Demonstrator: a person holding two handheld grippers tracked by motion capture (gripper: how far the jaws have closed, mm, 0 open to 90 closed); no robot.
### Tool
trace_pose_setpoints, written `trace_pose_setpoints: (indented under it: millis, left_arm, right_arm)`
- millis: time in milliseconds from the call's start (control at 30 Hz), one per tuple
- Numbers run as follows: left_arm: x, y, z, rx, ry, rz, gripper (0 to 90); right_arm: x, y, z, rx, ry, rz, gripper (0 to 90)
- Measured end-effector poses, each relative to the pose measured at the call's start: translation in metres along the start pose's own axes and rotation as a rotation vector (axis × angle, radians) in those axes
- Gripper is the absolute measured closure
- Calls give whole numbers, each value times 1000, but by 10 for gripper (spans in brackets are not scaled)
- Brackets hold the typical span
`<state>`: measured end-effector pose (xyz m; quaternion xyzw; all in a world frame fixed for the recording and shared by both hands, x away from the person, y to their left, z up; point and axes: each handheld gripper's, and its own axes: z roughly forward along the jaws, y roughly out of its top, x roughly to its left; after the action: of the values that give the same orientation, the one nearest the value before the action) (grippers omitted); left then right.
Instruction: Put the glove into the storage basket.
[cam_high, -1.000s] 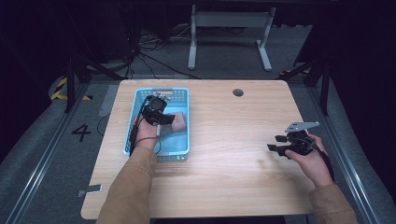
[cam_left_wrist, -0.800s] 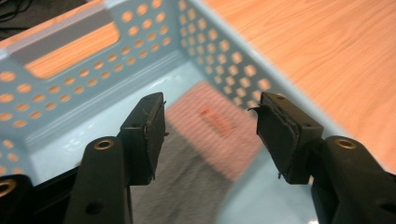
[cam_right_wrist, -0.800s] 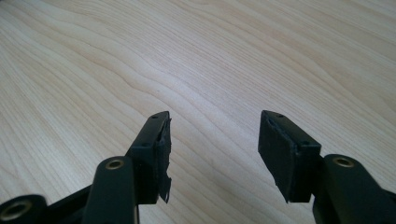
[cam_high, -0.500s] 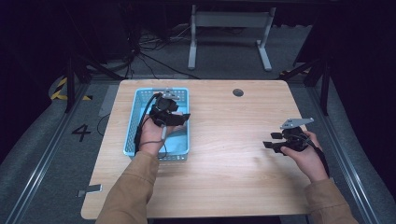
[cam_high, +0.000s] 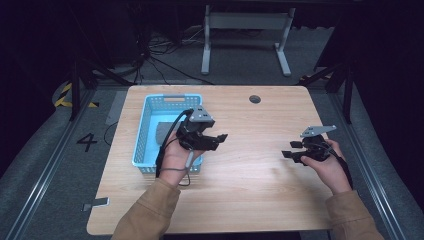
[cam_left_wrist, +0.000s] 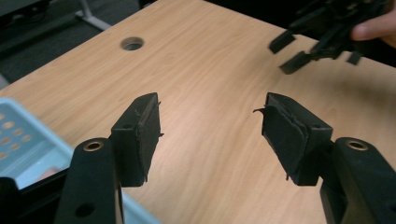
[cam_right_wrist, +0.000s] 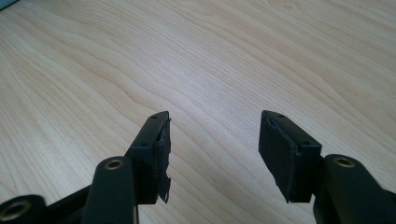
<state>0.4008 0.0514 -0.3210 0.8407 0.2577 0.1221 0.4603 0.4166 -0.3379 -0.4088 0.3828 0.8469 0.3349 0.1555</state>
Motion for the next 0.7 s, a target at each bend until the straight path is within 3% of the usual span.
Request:
trace_pose_setpoints:
  millis: [33,67,333,467,533,567,700]
  left_arm:
    - [0,0,0,0,0,0,378]
    - [-10,0,3,-2,-23,17,377]
    - [-41,-6,17,17,-51,63,373]
    - [-53,-14,24,1,-75,53,368]
    - [-56,-16,27,12,-84,47,366]
    - [-59,-18,32,45,-88,50,366]
    - [-64,-25,37,21,-105,23,361]
  right_arm:
    - [0,0,0,0,0,0,446]
    - [-1,-2,-1,4,-3,6,445]
    - [-3,-6,-4,2,-5,15,448]
    - [-4,-7,-4,0,-4,14,453]
    - [-4,-7,-3,0,-5,13,453]
    - [-4,-8,-3,2,-4,16,462]
    - [-3,-8,-3,-2,0,16,470]
